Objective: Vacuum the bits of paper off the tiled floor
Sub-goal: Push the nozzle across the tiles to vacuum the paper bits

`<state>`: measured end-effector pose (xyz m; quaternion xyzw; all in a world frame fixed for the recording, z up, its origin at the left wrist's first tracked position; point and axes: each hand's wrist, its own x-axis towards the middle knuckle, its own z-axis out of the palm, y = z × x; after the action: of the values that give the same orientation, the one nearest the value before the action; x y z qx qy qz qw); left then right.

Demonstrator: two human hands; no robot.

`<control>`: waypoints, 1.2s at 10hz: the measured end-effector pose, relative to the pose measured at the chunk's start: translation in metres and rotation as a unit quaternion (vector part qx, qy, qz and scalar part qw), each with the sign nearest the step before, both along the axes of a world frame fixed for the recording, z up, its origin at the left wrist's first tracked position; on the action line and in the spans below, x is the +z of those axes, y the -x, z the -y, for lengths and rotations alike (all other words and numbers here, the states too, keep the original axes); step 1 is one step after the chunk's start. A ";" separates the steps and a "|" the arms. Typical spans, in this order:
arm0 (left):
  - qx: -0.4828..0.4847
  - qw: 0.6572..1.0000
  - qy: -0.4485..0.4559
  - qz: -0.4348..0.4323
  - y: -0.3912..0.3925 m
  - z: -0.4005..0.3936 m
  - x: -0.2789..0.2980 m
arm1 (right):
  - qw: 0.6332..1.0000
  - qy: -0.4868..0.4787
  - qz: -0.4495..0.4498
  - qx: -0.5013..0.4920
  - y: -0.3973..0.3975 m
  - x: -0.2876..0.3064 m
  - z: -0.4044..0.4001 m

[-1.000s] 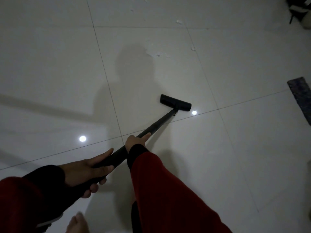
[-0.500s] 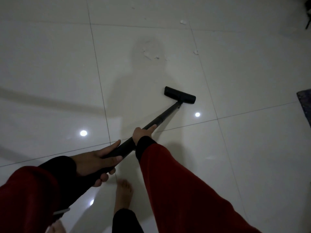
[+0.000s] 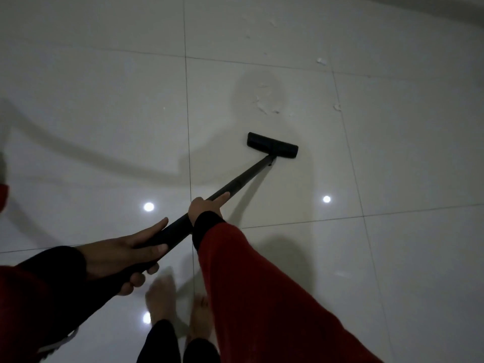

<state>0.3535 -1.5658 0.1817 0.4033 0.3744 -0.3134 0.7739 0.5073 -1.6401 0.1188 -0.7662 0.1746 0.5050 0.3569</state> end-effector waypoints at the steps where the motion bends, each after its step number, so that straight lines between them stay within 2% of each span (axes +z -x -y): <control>1: 0.032 0.997 0.059 0.025 -0.021 -0.001 0.027 | 1.000 -0.010 -0.019 0.016 -0.026 0.003 -0.016; 2: 0.071 0.996 0.037 0.029 -0.035 -0.014 0.008 | 0.998 0.041 -0.024 0.047 -0.040 -0.004 -0.042; 3: 0.090 0.996 0.013 0.027 -0.058 -0.039 -0.007 | 0.997 0.040 0.015 0.058 -0.063 -0.014 -0.076; 4: 0.100 0.995 -0.004 0.015 -0.085 -0.079 -0.021 | 0.998 0.035 0.014 0.055 -0.089 -0.016 -0.119; 7: 0.074 0.995 -0.027 0.056 -0.164 -0.197 -0.032 | 0.998 0.039 0.022 0.052 -0.168 -0.019 -0.235; 9: 0.094 0.994 0.016 0.056 -0.216 -0.244 -0.030 | 0.997 0.050 0.029 0.058 -0.220 -0.016 -0.280; 12: 0.108 0.993 0.017 0.043 -0.310 -0.317 -0.037 | 0.997 0.035 0.032 0.067 -0.319 -0.026 -0.351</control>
<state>0.6638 -1.2487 0.1449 0.3604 0.3766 -0.2165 0.8255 0.8266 -1.2891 0.0927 -0.8041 0.1291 0.4962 0.3008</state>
